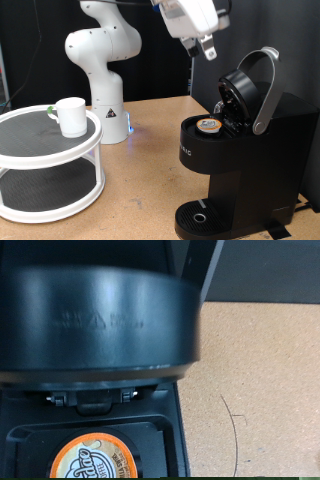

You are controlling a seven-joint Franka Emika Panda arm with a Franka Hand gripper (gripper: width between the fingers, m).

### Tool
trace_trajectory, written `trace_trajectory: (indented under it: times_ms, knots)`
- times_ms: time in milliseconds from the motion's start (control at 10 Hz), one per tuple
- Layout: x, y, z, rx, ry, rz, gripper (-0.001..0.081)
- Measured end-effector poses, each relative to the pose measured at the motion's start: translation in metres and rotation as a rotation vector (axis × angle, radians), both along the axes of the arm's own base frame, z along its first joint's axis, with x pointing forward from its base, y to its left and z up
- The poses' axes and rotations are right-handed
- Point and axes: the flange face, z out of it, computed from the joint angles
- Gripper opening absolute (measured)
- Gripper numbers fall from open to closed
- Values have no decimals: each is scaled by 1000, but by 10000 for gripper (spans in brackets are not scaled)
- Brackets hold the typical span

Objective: Make a cup of coffee with the keurig machine

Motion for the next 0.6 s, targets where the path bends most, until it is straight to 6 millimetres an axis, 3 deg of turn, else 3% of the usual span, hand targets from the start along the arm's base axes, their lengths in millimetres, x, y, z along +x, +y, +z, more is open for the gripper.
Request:
trace_trajectory:
  times_ms: [300, 600]
  knots:
    - [-4, -13, 26, 24, 25, 12, 805]
    - [-6, -9, 20, -47, 36, 94, 805]
